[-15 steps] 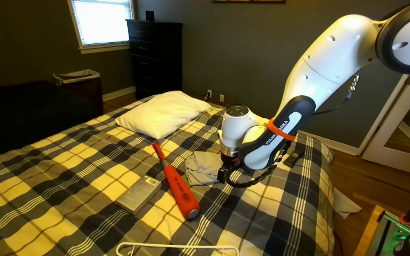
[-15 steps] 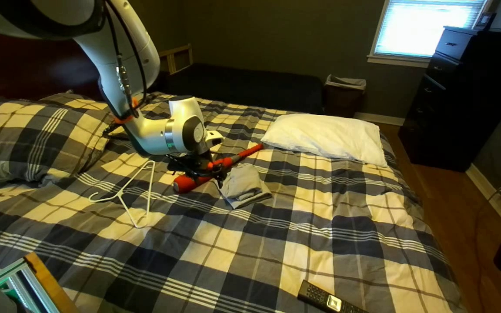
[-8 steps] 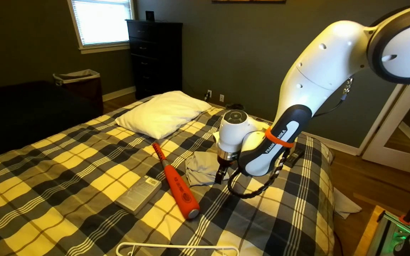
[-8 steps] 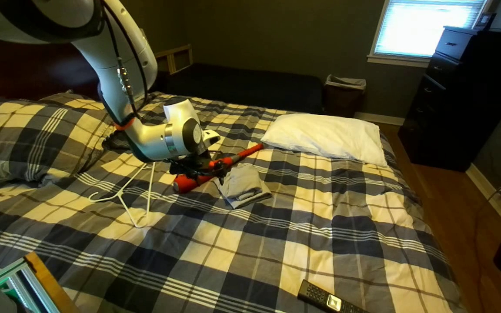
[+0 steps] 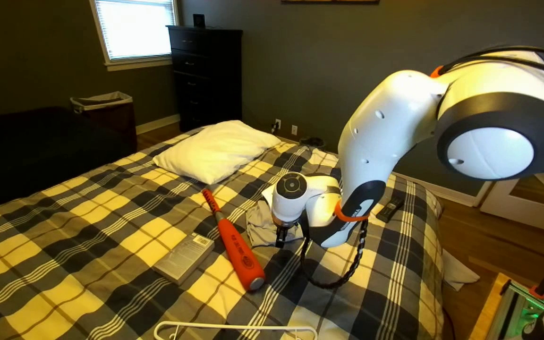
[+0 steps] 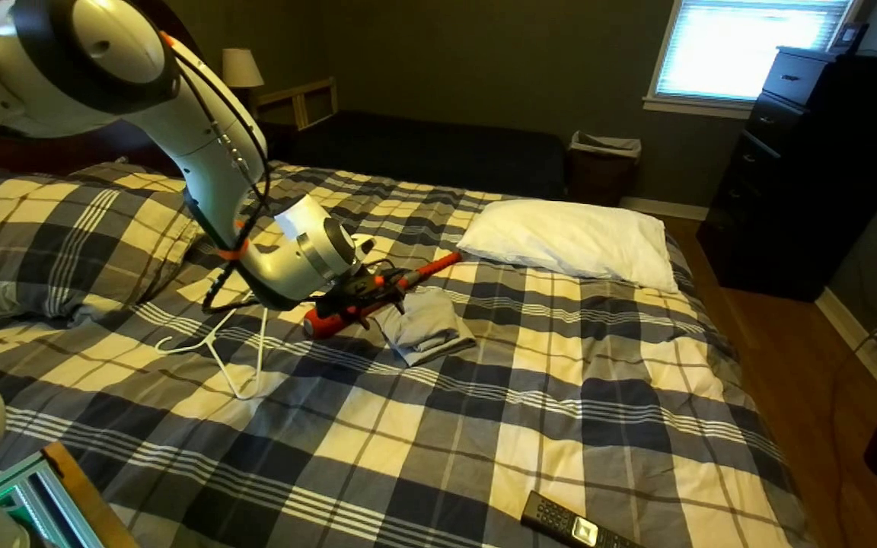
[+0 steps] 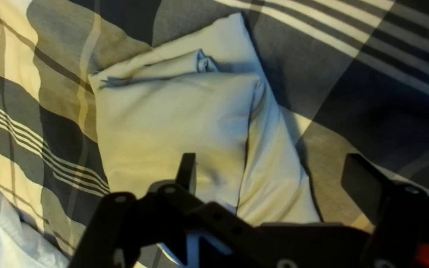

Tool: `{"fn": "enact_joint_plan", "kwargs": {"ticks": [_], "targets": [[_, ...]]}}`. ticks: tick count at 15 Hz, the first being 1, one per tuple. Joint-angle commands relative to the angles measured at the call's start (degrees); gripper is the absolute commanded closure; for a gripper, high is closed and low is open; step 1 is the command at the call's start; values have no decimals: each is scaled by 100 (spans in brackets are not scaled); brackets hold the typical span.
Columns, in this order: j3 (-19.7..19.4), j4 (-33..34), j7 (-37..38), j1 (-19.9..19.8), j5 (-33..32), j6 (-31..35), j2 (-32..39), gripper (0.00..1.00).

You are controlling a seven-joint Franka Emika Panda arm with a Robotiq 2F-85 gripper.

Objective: Unfold the gray bed sheet on the bed

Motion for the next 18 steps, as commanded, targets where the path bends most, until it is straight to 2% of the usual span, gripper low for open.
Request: {"fn": "enact_joint_plan", "kwargs": {"ticks": [1, 3, 6, 11, 12, 14, 16, 18], "targets": [[39, 72, 26, -5, 41, -15, 57, 0], [55, 102, 39, -14, 65, -14, 88, 0], [-516, 371, 393, 459, -329, 430, 555, 0], [-862, 562, 485, 951, -326, 857, 1131, 1], [-916, 624, 510, 1028, -304, 908, 1254, 7], [-1132, 709, 346, 1297, 59, 1024, 1526, 29], [-1332, 804, 281, 1499, 316, 1115, 1743, 38], [-1534, 858, 197, 1690, 679, 1220, 1937, 42]]}}
